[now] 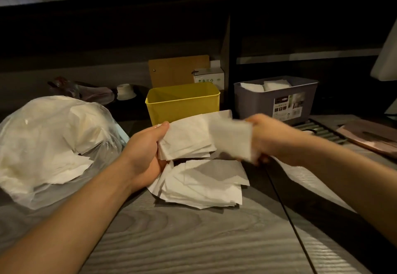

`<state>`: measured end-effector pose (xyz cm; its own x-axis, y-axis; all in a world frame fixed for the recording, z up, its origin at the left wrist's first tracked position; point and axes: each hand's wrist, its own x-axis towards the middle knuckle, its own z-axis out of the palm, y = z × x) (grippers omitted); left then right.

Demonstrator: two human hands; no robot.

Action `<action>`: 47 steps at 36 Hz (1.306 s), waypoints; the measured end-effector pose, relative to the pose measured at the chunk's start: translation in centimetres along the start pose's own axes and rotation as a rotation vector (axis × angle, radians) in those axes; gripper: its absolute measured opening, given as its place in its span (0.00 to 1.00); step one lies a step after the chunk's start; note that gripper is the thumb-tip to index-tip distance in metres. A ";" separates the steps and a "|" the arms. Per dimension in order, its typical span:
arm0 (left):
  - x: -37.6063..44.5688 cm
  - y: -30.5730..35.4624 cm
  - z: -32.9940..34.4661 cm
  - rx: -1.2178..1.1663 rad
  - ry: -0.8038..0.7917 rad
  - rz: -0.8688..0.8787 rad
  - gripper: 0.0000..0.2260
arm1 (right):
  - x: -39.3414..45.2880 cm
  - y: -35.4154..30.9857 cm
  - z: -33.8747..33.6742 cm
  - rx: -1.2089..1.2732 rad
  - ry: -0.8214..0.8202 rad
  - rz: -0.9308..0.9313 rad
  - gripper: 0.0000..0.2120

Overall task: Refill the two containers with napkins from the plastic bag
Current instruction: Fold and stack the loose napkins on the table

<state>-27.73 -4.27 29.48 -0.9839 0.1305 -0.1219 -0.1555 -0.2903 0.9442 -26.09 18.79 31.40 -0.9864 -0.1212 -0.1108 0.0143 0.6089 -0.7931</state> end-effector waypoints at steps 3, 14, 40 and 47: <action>-0.2 0.1 0.0 -0.013 -0.016 -0.007 0.14 | 0.7 0.5 0.6 -0.445 0.126 -0.094 0.15; -1.1 0.3 0.5 0.019 -0.177 0.035 0.16 | 1.5 0.1 1.2 -0.282 0.156 -0.632 0.29; -1.4 0.3 0.8 0.076 -0.119 0.030 0.15 | 0.5 0.1 -0.4 0.107 -0.059 -0.511 0.16; -1.3 0.3 0.6 0.111 -0.136 0.015 0.15 | 0.4 0.1 -0.6 0.256 -0.140 -0.517 0.19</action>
<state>-26.43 -3.95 30.11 -0.9639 0.2562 -0.0725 -0.1231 -0.1873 0.9746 -26.55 19.27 31.69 -0.8449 -0.4649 0.2645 -0.4066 0.2371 -0.8823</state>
